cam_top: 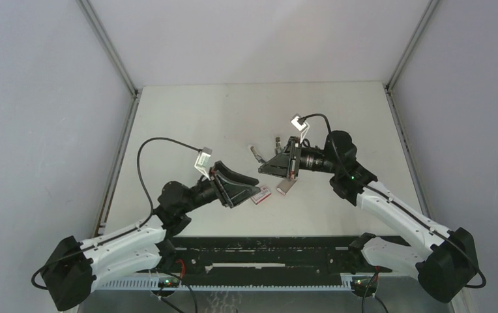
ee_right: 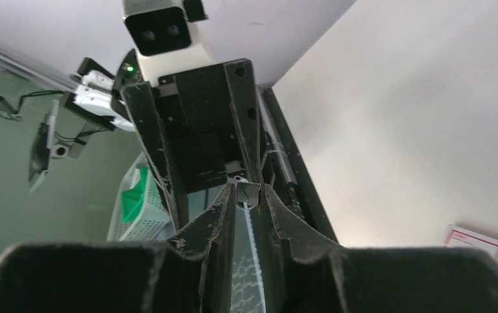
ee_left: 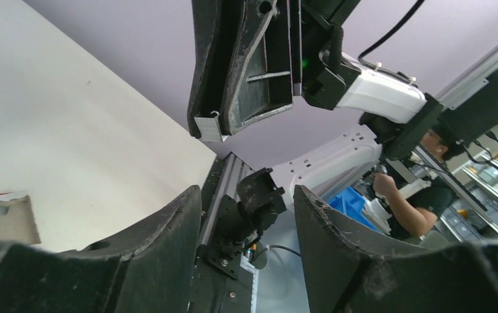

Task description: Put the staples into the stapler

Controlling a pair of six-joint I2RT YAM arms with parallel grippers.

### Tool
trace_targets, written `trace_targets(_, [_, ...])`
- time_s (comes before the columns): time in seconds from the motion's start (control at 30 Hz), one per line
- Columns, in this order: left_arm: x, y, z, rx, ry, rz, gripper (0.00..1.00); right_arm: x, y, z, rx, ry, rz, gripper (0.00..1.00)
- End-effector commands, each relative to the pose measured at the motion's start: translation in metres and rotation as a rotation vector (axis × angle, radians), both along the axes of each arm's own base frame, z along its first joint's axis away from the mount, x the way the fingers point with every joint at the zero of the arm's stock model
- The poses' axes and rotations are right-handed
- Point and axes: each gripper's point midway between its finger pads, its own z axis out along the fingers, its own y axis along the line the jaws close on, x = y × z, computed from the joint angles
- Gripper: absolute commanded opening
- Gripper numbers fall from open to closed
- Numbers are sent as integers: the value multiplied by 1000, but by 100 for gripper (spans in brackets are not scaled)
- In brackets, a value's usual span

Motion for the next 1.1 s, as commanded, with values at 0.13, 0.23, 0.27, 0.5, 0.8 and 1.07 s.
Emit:
trace_targets(0.13, [38,29,-1,54,-44,247,63,67,-56,-83,-347,11,-394,17])
trace_targets(0.23, [49,35,-20,159,-34,312,64,86,-97,-128,-587,64,-602,17])
trace_targets(0.27, [52,38,-26,195,-37,333,64,89,-110,-141,-663,74,-656,17])
trace_targets(0.5, [83,71,-60,455,-93,558,64,95,-166,-187,-1087,98,-826,17])
trace_targets(0.8, [95,102,-80,540,-172,716,65,110,-198,-219,-1514,118,-861,16])
trace_targets(1.07, [96,118,-81,554,-194,783,66,131,-217,-229,-1858,32,-884,16])
